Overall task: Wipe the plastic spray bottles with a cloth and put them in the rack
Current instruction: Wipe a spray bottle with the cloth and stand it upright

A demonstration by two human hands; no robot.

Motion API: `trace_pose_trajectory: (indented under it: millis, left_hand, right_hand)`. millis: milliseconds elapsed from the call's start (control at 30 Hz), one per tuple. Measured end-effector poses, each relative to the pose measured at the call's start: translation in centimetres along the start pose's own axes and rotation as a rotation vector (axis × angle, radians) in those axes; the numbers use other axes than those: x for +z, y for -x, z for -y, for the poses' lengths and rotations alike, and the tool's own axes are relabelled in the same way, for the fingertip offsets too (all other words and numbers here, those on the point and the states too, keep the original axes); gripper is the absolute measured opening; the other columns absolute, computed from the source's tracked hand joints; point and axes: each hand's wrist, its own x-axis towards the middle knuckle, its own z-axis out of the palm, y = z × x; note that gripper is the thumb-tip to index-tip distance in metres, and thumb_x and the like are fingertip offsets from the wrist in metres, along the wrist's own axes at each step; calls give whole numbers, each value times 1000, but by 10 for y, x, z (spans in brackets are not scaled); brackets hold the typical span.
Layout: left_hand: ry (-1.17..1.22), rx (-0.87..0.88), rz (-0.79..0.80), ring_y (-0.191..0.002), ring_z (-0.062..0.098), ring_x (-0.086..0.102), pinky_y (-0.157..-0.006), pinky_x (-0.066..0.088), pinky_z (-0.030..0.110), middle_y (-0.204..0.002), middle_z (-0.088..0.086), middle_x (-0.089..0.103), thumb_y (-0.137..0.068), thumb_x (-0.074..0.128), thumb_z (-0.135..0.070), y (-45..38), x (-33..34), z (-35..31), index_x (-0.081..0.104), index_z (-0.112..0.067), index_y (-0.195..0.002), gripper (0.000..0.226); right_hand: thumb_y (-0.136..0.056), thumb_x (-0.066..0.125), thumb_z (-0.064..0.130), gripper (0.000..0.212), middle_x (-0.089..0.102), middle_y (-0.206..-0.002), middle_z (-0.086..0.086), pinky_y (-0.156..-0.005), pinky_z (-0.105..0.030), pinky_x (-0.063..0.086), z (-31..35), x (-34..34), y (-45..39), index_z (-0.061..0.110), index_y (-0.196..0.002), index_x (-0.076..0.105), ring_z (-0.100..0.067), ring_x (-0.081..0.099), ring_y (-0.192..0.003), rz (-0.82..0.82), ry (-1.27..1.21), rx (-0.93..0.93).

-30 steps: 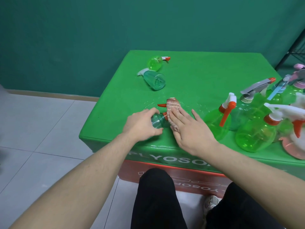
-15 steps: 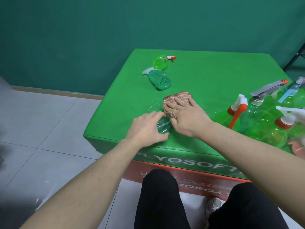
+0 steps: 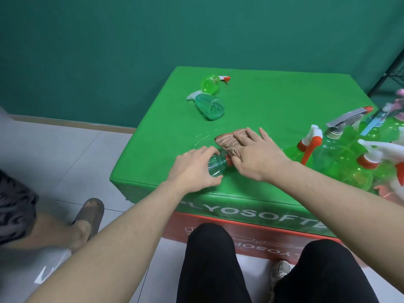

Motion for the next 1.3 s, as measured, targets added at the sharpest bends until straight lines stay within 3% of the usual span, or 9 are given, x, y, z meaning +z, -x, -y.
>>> trace_pose_trajectory:
  millis: [167,500,667,800,833,900,1000,1100,1300]
  left_hand:
    - [-36,35,-24,-100,7,50,-86,42,28,-127,-11,60,-83,67,-60,3,5,-1,47,-32,-136,63]
    - [-39,29,-33,-106,10,57,-88,45,30,-125,-11,62,-82,67,-59,1,4,-2,49,-31,-131,59]
    - [-48,43,-17,-105,10,56,-82,39,26,-124,-11,62,-83,67,-59,1,1,-4,49,-30,-131,58]
    - [-41,79,48,-106,10,54,-89,44,29,-126,-11,61,-82,69,-58,-1,-3,-2,49,-31,-132,60]
    - [-35,89,68,-107,10,54,-91,44,29,-128,-11,61,-81,69,-57,-2,-5,-2,48,-32,-133,61]
    - [-25,113,103,-112,13,55,-94,46,30,-132,-12,60,-80,70,-58,-3,-8,1,47,-33,-136,66]
    - [-29,148,141,-119,14,53,-97,46,32,-136,-13,58,-80,70,-61,-3,-11,5,45,-34,-141,71]
    - [-31,166,153,-121,13,53,-97,44,31,-138,-12,57,-80,69,-61,-4,-14,10,45,-32,-143,74]
    - [34,159,136,-116,10,53,-97,42,27,-134,-11,59,-80,72,-58,-6,-11,15,49,-29,-141,72]
  right_hand:
    - [-105,23,41,58,39,-159,-6,-126,-50,6,6,-1,-2,13,-149,48,-26,23,-152,-7,-18,-5]
    - [-107,24,38,51,36,-161,-1,-125,-51,9,9,10,-28,22,-151,46,-25,30,-149,11,-168,-46]
    - [-107,25,38,48,52,-145,-4,-115,-46,27,7,18,-28,24,-145,51,-26,46,-131,-85,-221,-15]
    - [-106,26,39,47,59,-132,-7,-108,-49,38,4,17,-20,30,-148,47,-26,52,-122,-80,-283,19]
    - [-106,27,38,46,62,-128,-7,-107,-49,40,3,15,-19,29,-145,49,-26,55,-117,-82,-313,38]
    - [-106,29,37,34,65,-114,-7,-98,-46,45,1,13,-15,25,-118,58,-25,56,-99,-97,-346,66]
    - [-107,29,36,28,63,-91,-1,-74,-36,48,0,11,-10,25,-89,47,-21,57,-80,-112,-370,85]
    - [-107,28,37,31,56,-76,1,-65,-34,45,-1,12,-10,22,-88,46,-23,59,-74,-116,-396,126]
    - [-107,30,36,36,54,-73,0,-69,-35,44,-3,10,-19,24,-76,44,-26,59,-76,-116,-485,93]
